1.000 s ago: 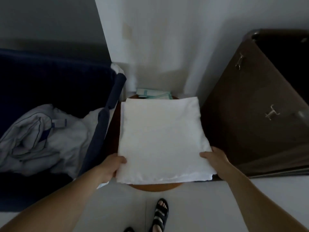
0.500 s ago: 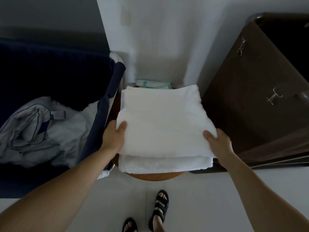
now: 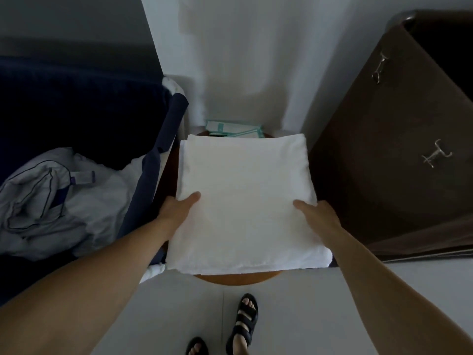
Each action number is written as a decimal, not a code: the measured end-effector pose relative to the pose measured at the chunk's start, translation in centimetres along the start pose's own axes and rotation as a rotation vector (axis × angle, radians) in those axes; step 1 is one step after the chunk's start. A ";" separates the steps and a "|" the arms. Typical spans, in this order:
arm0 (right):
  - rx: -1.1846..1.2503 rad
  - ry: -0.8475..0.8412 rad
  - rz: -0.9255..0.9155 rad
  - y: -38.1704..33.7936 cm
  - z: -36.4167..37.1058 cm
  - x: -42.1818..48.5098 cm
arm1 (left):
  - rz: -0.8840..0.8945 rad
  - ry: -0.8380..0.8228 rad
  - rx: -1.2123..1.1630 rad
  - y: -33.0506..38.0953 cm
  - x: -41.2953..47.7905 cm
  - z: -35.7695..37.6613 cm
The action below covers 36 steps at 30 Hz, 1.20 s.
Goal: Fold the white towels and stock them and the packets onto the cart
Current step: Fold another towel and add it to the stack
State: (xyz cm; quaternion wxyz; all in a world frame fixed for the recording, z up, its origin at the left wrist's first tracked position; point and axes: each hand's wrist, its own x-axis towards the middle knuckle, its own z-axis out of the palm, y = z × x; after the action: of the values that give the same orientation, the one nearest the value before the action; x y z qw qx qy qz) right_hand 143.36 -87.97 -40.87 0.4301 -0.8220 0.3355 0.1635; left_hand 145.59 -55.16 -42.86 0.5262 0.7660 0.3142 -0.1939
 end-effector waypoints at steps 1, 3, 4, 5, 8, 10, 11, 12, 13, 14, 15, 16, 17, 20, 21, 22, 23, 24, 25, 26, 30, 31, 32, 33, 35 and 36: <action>0.059 0.002 -0.015 -0.7 0.1 0.9 | -0.004 0.006 0.010 0.5 1.0 0.2; 0.101 0.024 -0.037 -2.1 0.2 2.8 | -0.008 0.028 0.041 1.4 2.8 0.5; 0.078 0.036 -0.044 -2.8 0.1 3.7 | -0.004 0.043 0.050 1.9 3.7 0.6; 0.048 0.042 -0.049 -3.6 0.1 4.5 | 0.003 0.053 0.057 2.4 4.5 0.6; -0.024 0.061 -0.080 -5.5 0.7 6.8 | 0.025 0.087 0.091 3.9 6.2 0.9; -0.098 0.124 -0.140 -6.2 1.1 7.8 | 0.083 0.136 0.104 4.2 6.8 1.3; -0.139 0.167 -0.176 -6.3 1.1 8.1 | 0.130 0.174 0.098 4.0 6.9 1.5; -0.172 0.212 -0.217 -6.2 1.0 8.3 | 0.175 0.221 0.086 3.7 6.8 1.8; -0.193 0.255 -0.262 -6.0 0.8 8.4 | 0.216 0.272 0.070 3.3 6.6 2.0; -0.209 0.292 -0.296 -5.8 0.7 8.5 | 0.247 0.311 0.050 3.1 6.5 2.2; -0.228 0.312 -0.319 -5.6 0.6 8.6 | 0.251 0.332 0.026 2.9 6.6 2.4; -0.252 0.309 -0.322 -5.4 0.8 8.9 | 0.232 0.335 0.011 2.7 6.9 2.6; -0.276 0.295 -0.311 -5.1 1.2 9.2 | 0.189 0.328 0.018 2.5 7.4 2.7; -0.294 0.273 -0.265 -4.7 2.2 10.5 | 0.064 0.314 0.112 2.1 8.7 2.9; -0.306 0.301 -0.270 -4.8 2.3 10.8 | 0.072 0.330 0.161 2.2 8.7 3.1; -0.339 0.358 -0.308 -5.0 2.4 11.1 | 0.135 0.374 0.248 2.3 8.7 3.3; -0.391 0.438 -0.386 -5.3 2.4 11.2 | 0.259 0.439 0.369 2.6 8.4 3.6; -0.453 0.519 -0.497 -5.8 2.7 11.1 | 0.428 0.494 0.497 3.1 8.0 4.1; -0.515 0.568 -0.628 -6.6 3.1 11.0 | 0.608 0.506 0.624 3.7 7.8 4.7; -0.577 0.559 -0.748 -7.5 3.6 11.0 | 0.754 0.479 0.743 4.4 7.9 5.3; -0.866 0.246 -0.804 -8.5 5.1 12.8 | 0.780 0.289 1.041 5.0 11.0 5.9; -0.887 0.219 -0.737 -8.1 5.0 13.7 | 0.727 0.290 1.062 4.9 11.6 5.6; -0.888 0.200 -0.672 -7.7 4.9 14.6 | 0.671 0.297 1.060 4.6 12.3 5.5; -0.877 0.179 -0.625 -7.4 4.9 15.3 | 0.614 0.295 1.034 4.4 12.8 5.4; -0.856 0.147 -0.604 -7.1 5.5 16.0 | 0.510 0.235 0.952 3.9 13.4 5.6; -0.847 0.136 -0.609 -7.1 5.8 16.1 | 0.489 0.204 0.925 3.8 13.5 5.7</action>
State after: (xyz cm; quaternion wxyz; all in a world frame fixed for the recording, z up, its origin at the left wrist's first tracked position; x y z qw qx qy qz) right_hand 160.03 -86.98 -48.98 0.0652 -0.9929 0.0129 0.0984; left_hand 158.24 -57.62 -50.87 0.1302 0.9838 0.0579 -0.1084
